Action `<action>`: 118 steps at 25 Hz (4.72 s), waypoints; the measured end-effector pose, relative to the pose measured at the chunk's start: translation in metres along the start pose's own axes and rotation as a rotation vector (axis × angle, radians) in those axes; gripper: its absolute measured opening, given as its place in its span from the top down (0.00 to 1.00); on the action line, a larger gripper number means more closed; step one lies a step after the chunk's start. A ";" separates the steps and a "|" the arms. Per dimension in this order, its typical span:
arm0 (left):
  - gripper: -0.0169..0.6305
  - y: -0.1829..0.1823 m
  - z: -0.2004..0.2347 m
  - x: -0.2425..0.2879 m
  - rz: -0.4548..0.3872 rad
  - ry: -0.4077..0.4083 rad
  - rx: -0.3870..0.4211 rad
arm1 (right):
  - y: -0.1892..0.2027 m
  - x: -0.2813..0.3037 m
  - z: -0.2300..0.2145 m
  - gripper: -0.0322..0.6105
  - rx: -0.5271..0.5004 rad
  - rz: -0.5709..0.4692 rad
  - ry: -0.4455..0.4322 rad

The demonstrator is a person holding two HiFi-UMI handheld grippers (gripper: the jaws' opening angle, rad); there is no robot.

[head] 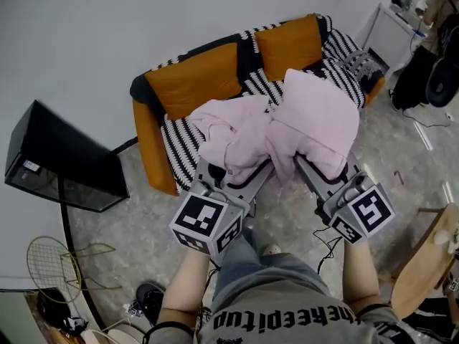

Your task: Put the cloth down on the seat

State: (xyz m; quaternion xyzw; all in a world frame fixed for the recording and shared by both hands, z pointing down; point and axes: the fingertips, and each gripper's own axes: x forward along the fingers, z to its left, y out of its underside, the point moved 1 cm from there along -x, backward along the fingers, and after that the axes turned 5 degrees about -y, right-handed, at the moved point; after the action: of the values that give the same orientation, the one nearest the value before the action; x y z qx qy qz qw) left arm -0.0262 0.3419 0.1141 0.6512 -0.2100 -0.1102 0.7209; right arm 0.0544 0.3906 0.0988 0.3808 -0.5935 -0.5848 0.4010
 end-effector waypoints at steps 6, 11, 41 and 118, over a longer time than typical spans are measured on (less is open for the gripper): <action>0.45 -0.011 0.042 0.017 -0.001 0.027 0.011 | -0.007 0.042 -0.014 0.71 -0.006 -0.005 0.031; 0.45 -0.020 0.084 0.029 -0.001 0.051 0.014 | -0.013 0.083 -0.022 0.71 -0.008 -0.001 0.058; 0.45 -0.022 0.204 0.062 -0.002 0.074 0.001 | -0.008 0.205 -0.045 0.71 -0.031 0.020 0.089; 0.45 0.153 0.369 0.288 0.293 -0.494 -0.403 | 0.205 0.427 -0.268 0.71 0.162 0.373 -0.524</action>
State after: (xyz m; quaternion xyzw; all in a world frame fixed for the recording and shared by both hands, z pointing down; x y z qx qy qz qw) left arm 0.0471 -0.0928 0.3337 0.4126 -0.4433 -0.1987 0.7705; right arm 0.1386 -0.1013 0.3153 0.1330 -0.7805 -0.5302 0.3033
